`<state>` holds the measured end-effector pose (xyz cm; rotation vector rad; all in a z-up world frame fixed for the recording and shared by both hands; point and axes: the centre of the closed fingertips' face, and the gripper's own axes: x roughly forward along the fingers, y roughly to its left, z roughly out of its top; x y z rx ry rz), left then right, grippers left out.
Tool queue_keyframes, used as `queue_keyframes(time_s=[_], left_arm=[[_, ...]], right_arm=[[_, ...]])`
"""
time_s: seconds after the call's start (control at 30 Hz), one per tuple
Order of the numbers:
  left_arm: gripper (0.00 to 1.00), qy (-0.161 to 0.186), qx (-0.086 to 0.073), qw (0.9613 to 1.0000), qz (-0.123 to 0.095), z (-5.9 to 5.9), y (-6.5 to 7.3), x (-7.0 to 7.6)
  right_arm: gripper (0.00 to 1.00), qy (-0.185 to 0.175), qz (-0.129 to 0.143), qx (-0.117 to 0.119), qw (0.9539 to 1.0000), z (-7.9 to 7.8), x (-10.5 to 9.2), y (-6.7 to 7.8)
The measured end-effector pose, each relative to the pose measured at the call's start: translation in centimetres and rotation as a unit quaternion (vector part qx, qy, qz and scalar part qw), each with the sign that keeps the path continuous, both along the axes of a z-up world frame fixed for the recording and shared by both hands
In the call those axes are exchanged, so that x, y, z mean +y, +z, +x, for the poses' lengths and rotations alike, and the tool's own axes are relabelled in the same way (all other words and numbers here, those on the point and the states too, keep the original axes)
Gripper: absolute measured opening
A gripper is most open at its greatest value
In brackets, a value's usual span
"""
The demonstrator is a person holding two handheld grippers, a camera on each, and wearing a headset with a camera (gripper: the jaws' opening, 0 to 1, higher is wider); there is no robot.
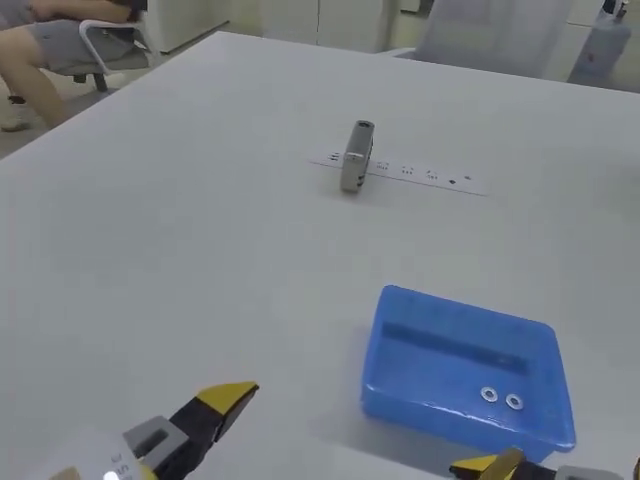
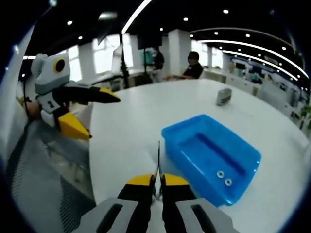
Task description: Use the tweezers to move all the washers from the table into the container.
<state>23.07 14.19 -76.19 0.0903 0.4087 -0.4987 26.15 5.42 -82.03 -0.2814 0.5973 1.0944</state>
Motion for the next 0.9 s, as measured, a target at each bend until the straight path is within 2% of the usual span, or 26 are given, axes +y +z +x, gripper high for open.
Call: queue_keyframes(time_s=[0.1, 0.43, 0.67, 0.9], left_arm=[[0.67, 0.0, -0.001, 1.0, -0.002, 0.0, 0.1, 0.0], [0.68, 0.0, -0.004, 1.0, -0.006, 0.1, 0.2, 0.0], [0.68, 0.001, -0.006, 0.9999, -0.011, 0.1, 0.4, 0.0], [0.68, 0.001, -0.008, 0.9998, -0.016, 0.2, 0.5, -0.1]], right_arm=[[0.03, -0.01, 0.019, 0.01, 0.9997, 0.1, -0.1, 0.7], [0.03, -0.032, 0.054, 0.014, 0.9979, 1.5, -0.6, 3.3], [0.03, -0.035, 0.065, 0.003, 0.9973, 2.4, -0.8, 4.9], [0.03, -0.052, 0.089, -0.01, 0.9946, 4.0, -1.0, 6.6]])
